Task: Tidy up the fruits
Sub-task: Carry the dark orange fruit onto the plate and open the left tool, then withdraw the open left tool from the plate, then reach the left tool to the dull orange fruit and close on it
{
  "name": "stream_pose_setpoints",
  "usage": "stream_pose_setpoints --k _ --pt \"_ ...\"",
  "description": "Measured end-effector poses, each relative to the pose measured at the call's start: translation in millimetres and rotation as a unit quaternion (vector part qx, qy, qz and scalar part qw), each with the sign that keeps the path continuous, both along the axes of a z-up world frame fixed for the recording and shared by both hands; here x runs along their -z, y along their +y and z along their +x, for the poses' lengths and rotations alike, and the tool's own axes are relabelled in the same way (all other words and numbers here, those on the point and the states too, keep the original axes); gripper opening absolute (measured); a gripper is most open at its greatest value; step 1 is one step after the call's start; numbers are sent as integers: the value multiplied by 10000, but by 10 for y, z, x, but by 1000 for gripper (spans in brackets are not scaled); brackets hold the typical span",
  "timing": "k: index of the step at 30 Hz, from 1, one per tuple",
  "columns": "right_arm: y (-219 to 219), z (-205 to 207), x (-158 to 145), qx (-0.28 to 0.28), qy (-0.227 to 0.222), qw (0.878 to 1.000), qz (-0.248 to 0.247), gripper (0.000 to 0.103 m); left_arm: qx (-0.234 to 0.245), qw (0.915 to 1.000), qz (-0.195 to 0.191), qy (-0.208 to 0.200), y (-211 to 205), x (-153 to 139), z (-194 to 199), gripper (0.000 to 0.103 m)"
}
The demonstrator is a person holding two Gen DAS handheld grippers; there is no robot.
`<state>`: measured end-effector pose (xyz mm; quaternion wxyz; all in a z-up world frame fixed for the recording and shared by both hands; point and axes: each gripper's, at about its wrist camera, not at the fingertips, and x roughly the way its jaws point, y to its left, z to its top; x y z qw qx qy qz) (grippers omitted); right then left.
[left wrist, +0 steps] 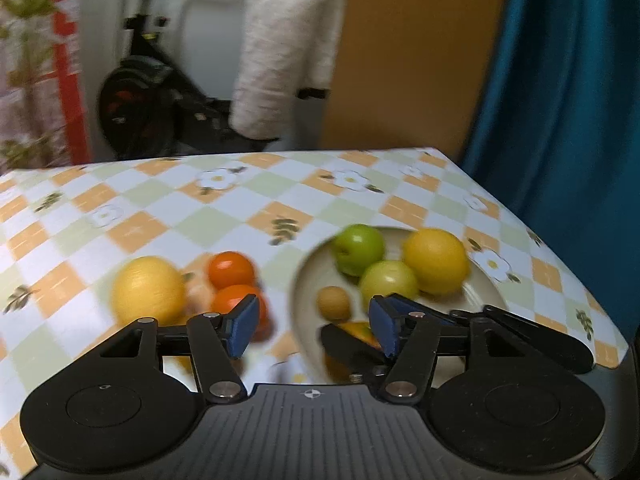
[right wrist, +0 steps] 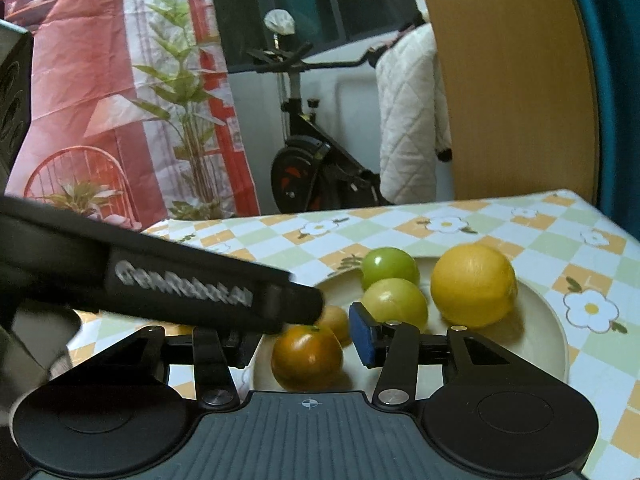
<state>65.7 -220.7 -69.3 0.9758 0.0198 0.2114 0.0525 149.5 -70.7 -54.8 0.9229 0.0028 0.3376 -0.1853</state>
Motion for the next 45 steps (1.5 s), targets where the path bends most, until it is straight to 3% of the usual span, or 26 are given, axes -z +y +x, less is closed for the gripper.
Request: stream_pose_setpoints --k 4,13,23,29,34,45 --pt "114 -43 -10 -238 -106 9996 -102 44 -580 9979 -270 -39 310 -20 -106 72" --pt "290 -149 -32 -631 -253 9969 -387 44 -1567 9865 -463 -126 797 -52 -225 72" --pt "427 -164 -34 -778 -222 9948 -619 44 -1508 9876 -432 -107 845 24 -281 72" --pt "610 -123 7 -932 -52 9925 -789 44 -1589 9848 -674 -217 968 28 -301 72" --pt "720 -37 35 -995 124 9913 -849 44 -1596 9845 -611 -387 1004 17 -311 72" --pt "900 212 114 -870 441 9902 -1000 43 -1181 9907 -609 -286 1087 29 -210 72"
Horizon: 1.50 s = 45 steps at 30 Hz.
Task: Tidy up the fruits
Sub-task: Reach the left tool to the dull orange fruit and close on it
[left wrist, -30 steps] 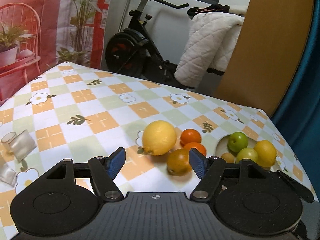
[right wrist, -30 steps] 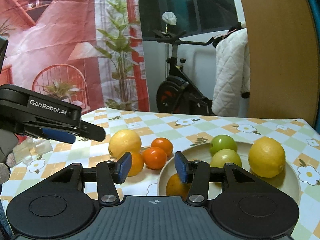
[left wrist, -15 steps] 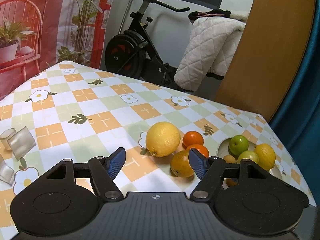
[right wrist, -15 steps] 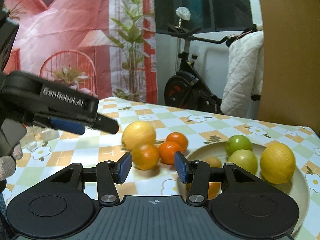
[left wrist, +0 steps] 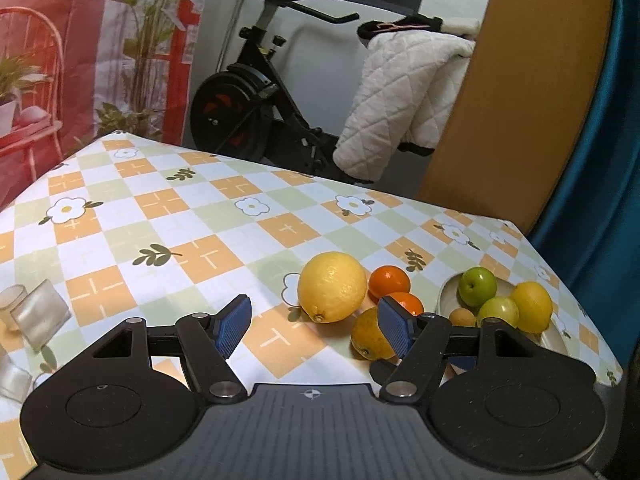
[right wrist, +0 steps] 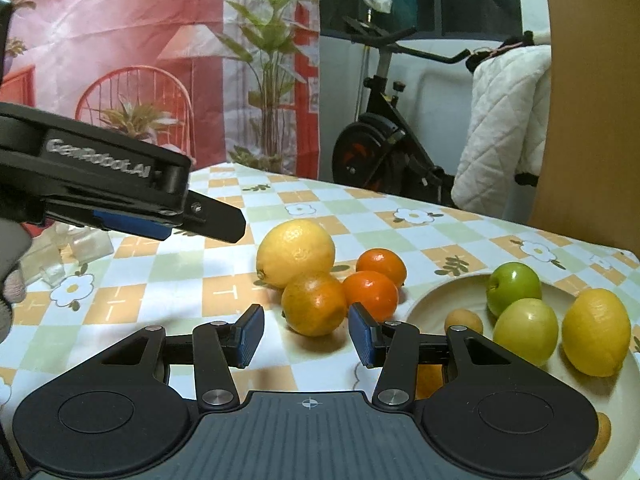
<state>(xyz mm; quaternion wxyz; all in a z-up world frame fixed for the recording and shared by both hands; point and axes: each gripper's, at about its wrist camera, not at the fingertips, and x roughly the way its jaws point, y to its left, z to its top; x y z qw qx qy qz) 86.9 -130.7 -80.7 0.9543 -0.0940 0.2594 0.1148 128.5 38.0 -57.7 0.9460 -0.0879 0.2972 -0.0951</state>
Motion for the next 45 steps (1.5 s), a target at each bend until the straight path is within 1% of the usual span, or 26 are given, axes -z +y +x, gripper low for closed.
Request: stream_pose_setpoints --k 6,10,19,21,28,32,36,42,45 --pt "56 151 35 98 126 9998 -84 43 99 9994 -242 215 90 1 87 72" --pt "77 232 58 144 208 9996 -100 44 91 9987 -421 274 141 -3 115 72" --pt "68 379 96 174 492 9986 7 43 254 9983 -400 353 94 16 141 72" --pt "70 373 100 125 512 9986 31 40 319 9979 -405 396 77 32 146 72" --pt "125 343 106 -84 506 9987 -47 40 564 9942 -532 747 8 181 221 71" --pt "134 306 100 -293 552 9980 25 40 680 9928 -573 798 -30 218 240 71" --pt "194 225 97 -487 537 9974 -12 40 714 9918 -586 879 -53 264 250 70" --pt "254 164 91 -635 518 9966 -87 40 639 9921 -573 915 -40 309 249 66" --pt "254 158 86 -649 513 9965 -89 40 551 9924 -577 936 -22 341 265 61"
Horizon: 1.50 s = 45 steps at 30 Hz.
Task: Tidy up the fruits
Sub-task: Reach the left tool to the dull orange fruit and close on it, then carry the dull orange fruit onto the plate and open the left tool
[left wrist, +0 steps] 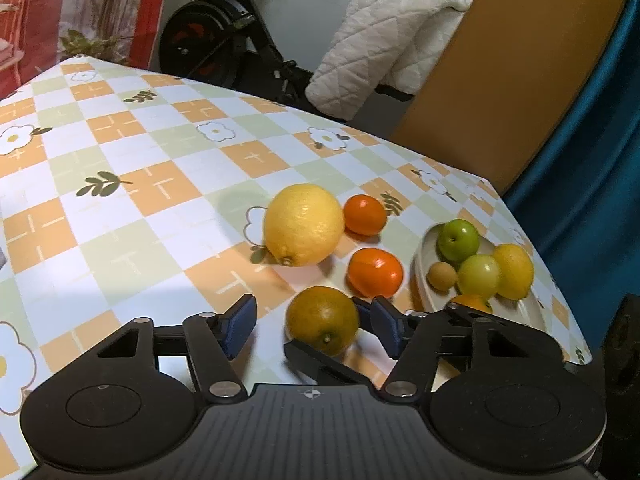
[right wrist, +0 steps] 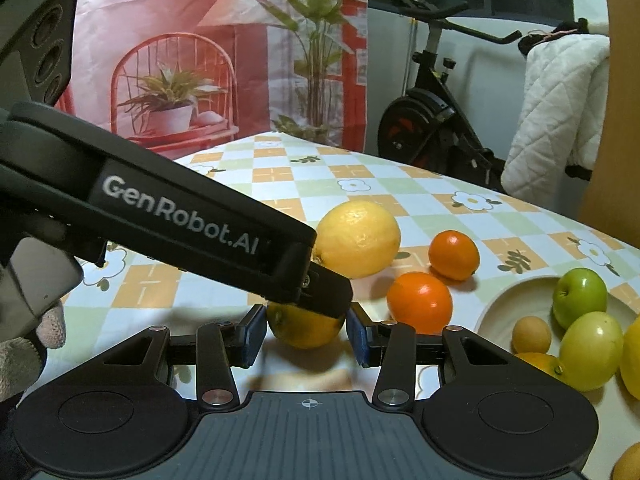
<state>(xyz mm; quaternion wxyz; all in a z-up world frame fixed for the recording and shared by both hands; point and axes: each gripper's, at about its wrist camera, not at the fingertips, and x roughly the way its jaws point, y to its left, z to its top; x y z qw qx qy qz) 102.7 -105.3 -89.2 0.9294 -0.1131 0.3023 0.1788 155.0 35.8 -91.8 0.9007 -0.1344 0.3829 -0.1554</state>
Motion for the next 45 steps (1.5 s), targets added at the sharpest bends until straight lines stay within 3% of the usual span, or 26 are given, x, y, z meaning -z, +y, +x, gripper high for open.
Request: stream_pose_setpoints --k 7,19,26,34,45 --pt "11 4 3 27 33 10000 -31 40 104 9998 -193 35 2 69 -4 45" --pt "46 34 36 26 233 9997 -87 40 98 9998 -142 -41 -39 72 -72 45" --pt "-32 -126 -11 101 1 9999 48 40 197 9996 -158 -130 -94 7 -164 45" --pt "-277 -425 -112 480 -425 9974 319 39 627 9975 -83 -303 -370 -131 -260 45" --pt "-756 -551 -213 1040 -472 9905 768 39 1098 9919 447 -466 -931 -199 -252 45"
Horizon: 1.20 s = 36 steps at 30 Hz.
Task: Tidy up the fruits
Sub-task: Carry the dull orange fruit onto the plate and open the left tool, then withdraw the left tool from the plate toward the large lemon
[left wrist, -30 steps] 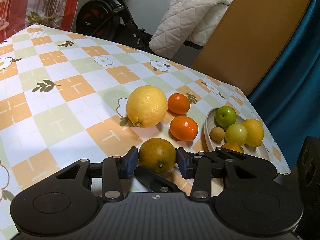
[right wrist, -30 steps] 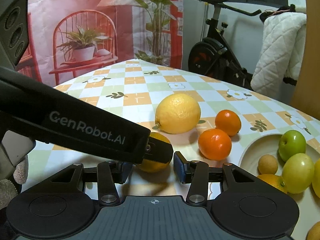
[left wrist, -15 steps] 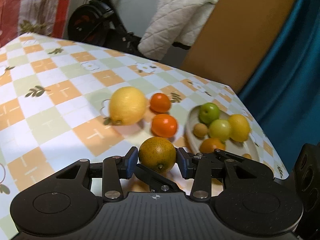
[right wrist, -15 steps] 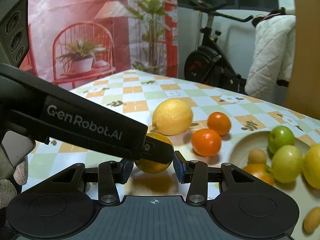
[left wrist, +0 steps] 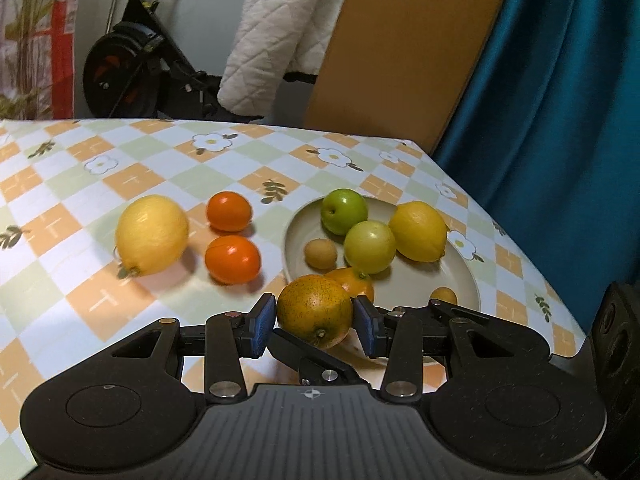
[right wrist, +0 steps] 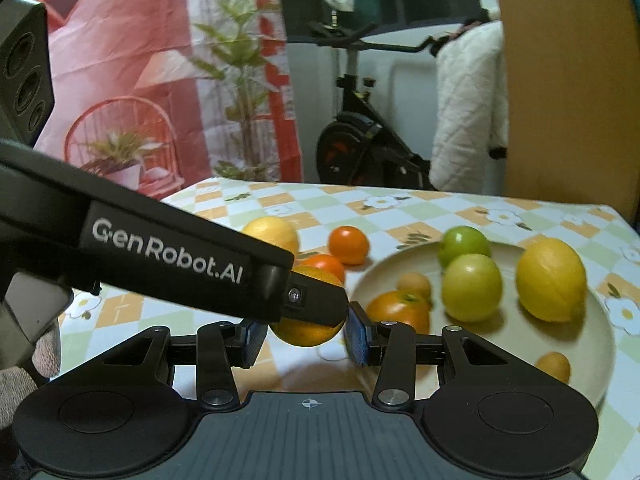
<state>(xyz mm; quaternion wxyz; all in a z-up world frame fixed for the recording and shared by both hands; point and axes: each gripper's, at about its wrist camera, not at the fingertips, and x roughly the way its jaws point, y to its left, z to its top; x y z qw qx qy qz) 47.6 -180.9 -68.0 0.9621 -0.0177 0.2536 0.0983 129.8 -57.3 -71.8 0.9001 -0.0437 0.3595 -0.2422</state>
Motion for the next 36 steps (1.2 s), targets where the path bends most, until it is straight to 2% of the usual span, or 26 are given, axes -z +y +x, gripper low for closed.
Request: stream_pose_setpoints --k 14,36 --pt "-367 169 26 496 18 9977 453 39 184 9989 391 -168 -365 -14 173 46" --pt "-396 284 90 775 89 9963 370 39 10 9989 464 -79 -415 44 261 45"
